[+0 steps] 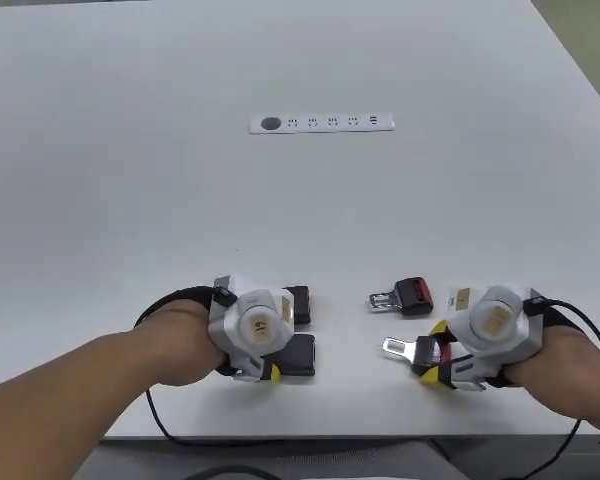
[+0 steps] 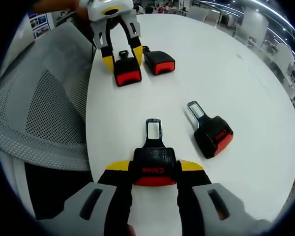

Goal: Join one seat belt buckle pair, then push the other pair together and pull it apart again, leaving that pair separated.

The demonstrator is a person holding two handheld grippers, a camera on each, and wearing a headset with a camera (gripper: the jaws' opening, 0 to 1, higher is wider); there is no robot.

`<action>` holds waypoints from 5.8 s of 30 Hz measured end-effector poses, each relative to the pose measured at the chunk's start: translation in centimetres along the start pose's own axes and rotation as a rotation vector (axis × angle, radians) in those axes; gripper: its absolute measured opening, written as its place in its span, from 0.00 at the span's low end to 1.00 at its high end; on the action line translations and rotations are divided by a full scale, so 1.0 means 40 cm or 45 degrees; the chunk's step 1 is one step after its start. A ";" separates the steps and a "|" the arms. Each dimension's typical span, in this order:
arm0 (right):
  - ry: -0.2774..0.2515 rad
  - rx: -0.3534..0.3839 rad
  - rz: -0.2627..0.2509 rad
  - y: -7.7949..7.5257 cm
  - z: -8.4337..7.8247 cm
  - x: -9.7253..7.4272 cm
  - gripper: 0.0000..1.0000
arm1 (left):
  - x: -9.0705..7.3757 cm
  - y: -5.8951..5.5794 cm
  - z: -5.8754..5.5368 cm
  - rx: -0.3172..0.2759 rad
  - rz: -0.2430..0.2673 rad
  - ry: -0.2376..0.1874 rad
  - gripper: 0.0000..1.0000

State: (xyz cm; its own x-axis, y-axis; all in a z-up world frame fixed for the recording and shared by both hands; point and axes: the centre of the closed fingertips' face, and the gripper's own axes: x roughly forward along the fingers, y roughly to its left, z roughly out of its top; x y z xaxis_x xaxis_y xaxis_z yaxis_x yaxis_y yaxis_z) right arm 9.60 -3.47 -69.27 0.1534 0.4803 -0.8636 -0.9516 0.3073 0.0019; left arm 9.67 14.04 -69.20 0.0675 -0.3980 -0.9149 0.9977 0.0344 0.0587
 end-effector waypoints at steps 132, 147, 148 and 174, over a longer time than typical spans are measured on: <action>-0.083 -0.258 0.104 0.090 0.233 0.139 0.33 | 0.010 -0.003 0.003 -0.054 -0.034 0.016 0.32; -0.109 -0.247 0.090 0.090 0.233 0.132 0.34 | 0.008 -0.002 0.002 -0.075 -0.031 0.031 0.33; -0.109 -0.247 0.090 0.090 0.232 0.132 0.34 | 0.008 -0.002 0.004 -0.077 -0.033 0.036 0.33; -0.096 -0.123 0.080 0.083 0.220 0.121 0.36 | -0.005 0.005 -0.003 -0.227 0.024 0.068 0.36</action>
State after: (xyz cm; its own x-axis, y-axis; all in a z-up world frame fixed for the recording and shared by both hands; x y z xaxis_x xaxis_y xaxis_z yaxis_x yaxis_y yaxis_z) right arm 9.53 7.12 -69.00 0.1089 0.5576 -0.8230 -0.9806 0.1962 0.0032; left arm 9.84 14.25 -69.05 0.0806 -0.3467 -0.9345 0.9787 0.2053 0.0082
